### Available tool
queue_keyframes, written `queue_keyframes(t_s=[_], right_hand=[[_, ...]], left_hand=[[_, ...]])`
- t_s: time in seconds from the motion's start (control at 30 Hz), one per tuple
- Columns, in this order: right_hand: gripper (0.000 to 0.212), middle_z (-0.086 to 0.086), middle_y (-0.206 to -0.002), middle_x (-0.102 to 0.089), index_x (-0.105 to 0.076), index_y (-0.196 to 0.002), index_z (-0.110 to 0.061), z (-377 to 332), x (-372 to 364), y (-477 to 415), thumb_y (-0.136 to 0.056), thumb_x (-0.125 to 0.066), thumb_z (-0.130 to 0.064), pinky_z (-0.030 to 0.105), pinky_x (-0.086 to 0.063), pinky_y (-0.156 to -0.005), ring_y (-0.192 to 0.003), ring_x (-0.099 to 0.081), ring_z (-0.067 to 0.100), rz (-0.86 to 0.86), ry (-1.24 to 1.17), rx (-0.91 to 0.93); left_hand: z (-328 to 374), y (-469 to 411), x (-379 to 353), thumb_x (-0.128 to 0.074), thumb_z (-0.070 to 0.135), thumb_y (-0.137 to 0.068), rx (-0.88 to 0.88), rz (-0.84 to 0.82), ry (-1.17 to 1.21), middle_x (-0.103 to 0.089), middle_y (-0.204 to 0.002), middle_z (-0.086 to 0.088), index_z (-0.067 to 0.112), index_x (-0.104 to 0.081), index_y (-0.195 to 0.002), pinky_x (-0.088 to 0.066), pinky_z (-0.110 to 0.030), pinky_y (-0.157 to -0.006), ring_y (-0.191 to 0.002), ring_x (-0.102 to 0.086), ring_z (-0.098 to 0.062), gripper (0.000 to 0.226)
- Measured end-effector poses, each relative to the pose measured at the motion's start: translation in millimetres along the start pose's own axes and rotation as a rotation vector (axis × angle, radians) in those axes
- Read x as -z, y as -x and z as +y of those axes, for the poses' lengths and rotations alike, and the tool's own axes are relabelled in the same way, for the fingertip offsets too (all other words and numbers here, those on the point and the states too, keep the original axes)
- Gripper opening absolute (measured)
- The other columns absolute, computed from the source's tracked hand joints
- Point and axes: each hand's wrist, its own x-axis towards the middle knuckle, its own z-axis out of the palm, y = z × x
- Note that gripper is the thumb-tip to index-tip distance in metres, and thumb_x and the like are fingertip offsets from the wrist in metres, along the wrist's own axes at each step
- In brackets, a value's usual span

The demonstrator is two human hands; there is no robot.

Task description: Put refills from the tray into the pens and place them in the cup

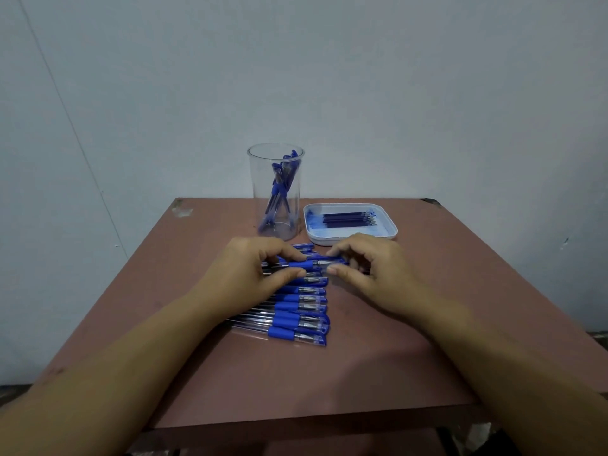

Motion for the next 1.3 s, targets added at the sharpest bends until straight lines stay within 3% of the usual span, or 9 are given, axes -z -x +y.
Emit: queue_keyframes(t_s=[0.1, 0.2, 0.4, 0.6, 0.67, 0.77, 1.0, 1.13, 1.3], right_hand=[[0.014, -0.012, -0.074, -0.061, -0.07, -0.098, -0.025, -3.8, -0.8, 1.1, -0.084, -0.074, -0.026, 0.013, -0.041, -0.059, -0.064, -0.053, 0.011, 0.018, -0.038, -0.012], [0.014, -0.002, -0.076, -0.066, -0.066, -0.094, -0.037, -7.9, -0.9, 2.0, -0.084, -0.073, -0.03, 0.021, -0.047, -0.059, -0.066, -0.055, 0.016, 0.016, -0.116, -0.049], [0.012, 0.0, -0.077, -0.067, -0.066, -0.094, -0.036, -12.6, -2.5, 3.3, -0.082, -0.068, -0.04, 0.032, -0.051, -0.063, -0.067, -0.058, 0.018, 0.002, -0.205, -0.114], [0.012, -0.006, -0.077, -0.07, -0.063, -0.098, -0.016, -23.8, -2.3, -8.4, -0.087, -0.067, -0.013, 0.02, -0.052, -0.064, -0.074, -0.066, 0.007, 0.051, -0.61, -0.25], [0.015, -0.007, -0.072, -0.071, -0.064, -0.098, -0.014, -24.1, 3.3, -14.4, -0.087, -0.066, -0.004, 0.016, -0.052, -0.065, -0.07, -0.066, 0.004, 0.099, -0.674, -0.29], [0.021, -0.009, -0.071, -0.069, -0.06, -0.099, -0.019, -23.2, 21.6, -29.4, -0.088, -0.064, -0.001, 0.017, -0.053, -0.069, -0.069, -0.065, 0.003, 0.233, -0.625, -0.275], [0.032, 0.003, -0.076, -0.063, -0.037, -0.096, -0.026, -27.1, 65.3, -91.8, -0.091, -0.064, -0.008, 0.029, -0.053, -0.077, -0.067, -0.06, 0.013, 0.516, -0.544, -0.193], [0.032, 0.002, -0.079, -0.064, -0.038, -0.093, -0.026, -20.5, 61.8, -125.5, -0.09, -0.067, -0.014, 0.035, -0.052, -0.074, -0.071, -0.059, 0.015, 0.471, -0.405, -0.181], [0.029, -0.001, -0.076, -0.066, -0.048, -0.095, -0.019, -17.1, 36.1, -158.6, -0.084, -0.074, -0.015, 0.015, -0.046, -0.063, -0.06, -0.056, -0.002, 0.368, -0.247, -0.147]], left_hand=[[1.8, 0.7, -1.4, -0.081, 0.032, -0.076, -0.027, 0.029, 0.011, -0.064, -0.079, 0.03, 0.028, -0.077, -0.093, -0.048, -0.012, -0.066, -0.075, -0.064, 0.002, 0.019], [4.8, 1.1, -2.2, -0.078, 0.033, -0.078, -0.116, 0.063, -0.011, -0.073, -0.084, 0.012, 0.02, -0.077, -0.094, -0.052, -0.015, -0.067, -0.076, -0.066, 0.0, 0.02], [3.8, 0.3, -4.7, -0.075, 0.031, -0.081, -0.225, 0.079, -0.059, -0.073, -0.083, 0.005, 0.015, -0.076, -0.095, -0.054, -0.022, -0.065, -0.073, -0.066, -0.002, 0.021], [16.4, -7.2, -9.9, -0.079, 0.022, -0.08, -0.109, 0.144, 0.068, -0.064, -0.089, 0.026, 0.015, -0.074, -0.104, -0.044, -0.003, -0.071, -0.08, -0.06, 0.013, 0.025], [13.9, -7.9, -4.0, -0.076, 0.035, -0.079, -0.072, 0.101, 0.071, -0.065, -0.098, 0.022, 0.021, -0.071, -0.113, -0.044, -0.004, -0.076, -0.089, -0.06, 0.013, 0.037], [2.5, -15.9, 17.7, -0.069, 0.056, -0.073, -0.015, 0.105, -0.035, -0.058, -0.119, 0.016, 0.027, -0.059, -0.129, -0.045, -0.012, -0.085, -0.105, -0.054, 0.003, 0.063], [-31.3, -54.8, 55.7, -0.075, 0.058, -0.064, 0.072, 0.145, -0.221, -0.039, -0.148, -0.004, 0.022, -0.035, -0.148, -0.044, -0.045, -0.106, -0.133, -0.041, -0.02, 0.1], [-49.6, -71.0, 48.1, -0.086, 0.049, -0.063, 0.067, 0.091, -0.267, -0.031, -0.154, -0.004, 0.024, -0.034, -0.148, -0.036, -0.038, -0.112, -0.14, -0.034, -0.019, 0.103], [-60.6, -75.0, 35.6, -0.091, 0.029, -0.063, 0.056, 0.141, -0.146, -0.038, -0.149, -0.001, 0.026, -0.039, -0.141, -0.047, -0.037, -0.102, -0.127, -0.046, -0.011, 0.094]])
